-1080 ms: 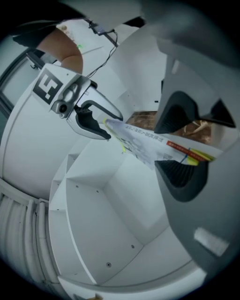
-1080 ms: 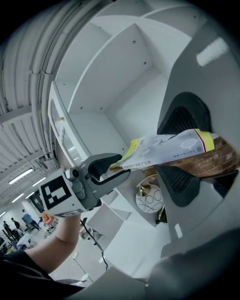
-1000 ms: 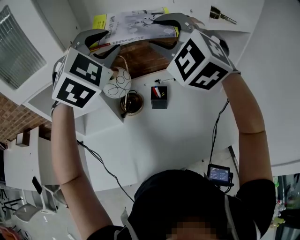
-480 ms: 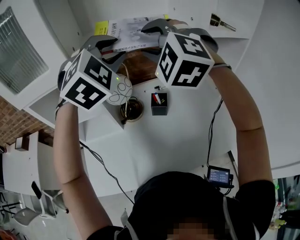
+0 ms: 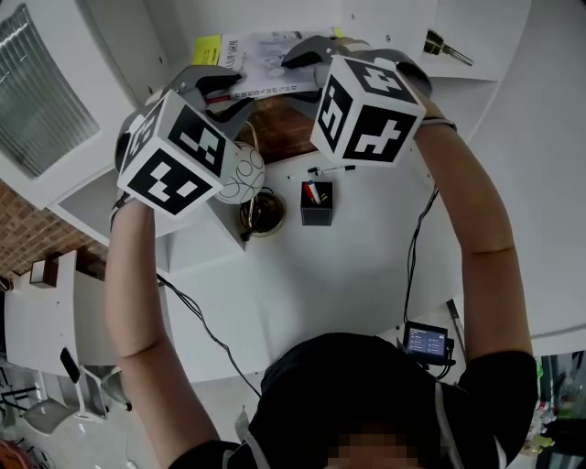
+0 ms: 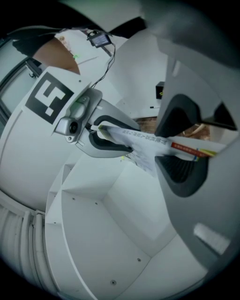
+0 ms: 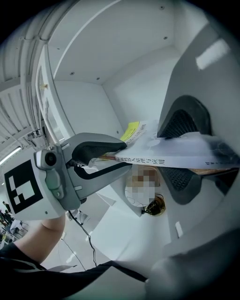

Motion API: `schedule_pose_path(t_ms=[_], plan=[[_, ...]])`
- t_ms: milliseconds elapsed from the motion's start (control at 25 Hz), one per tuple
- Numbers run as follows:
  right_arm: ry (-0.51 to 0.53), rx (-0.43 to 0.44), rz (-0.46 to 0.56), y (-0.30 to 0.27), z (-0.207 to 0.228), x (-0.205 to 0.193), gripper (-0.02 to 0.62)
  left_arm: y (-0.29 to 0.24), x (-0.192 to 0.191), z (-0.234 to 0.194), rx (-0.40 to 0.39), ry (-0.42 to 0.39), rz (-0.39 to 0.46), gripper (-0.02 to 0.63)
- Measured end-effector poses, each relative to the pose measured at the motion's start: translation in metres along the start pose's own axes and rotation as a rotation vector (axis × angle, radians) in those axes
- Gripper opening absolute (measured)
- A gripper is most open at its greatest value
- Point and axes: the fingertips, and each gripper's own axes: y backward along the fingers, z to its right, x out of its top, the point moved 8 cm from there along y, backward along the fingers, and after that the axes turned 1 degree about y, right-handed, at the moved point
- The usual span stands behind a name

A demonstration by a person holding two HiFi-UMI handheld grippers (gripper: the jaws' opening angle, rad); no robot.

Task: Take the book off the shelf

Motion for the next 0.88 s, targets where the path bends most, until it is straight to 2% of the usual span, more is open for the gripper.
schedule_pose_path(t_ms=[680, 880], plan=[[-0.034, -0.015, 0.047, 0.018, -0.005, -0.008, 0.156, 0.008, 0.018, 0.01, 0.002, 0.017, -0.045, 0.112], [-0.009, -0.054, 0.045, 0.021, -0.008, -0.008, 0.158, 0.013, 0.024, 0.013, -0.002, 0.029, -0.059, 0.109]])
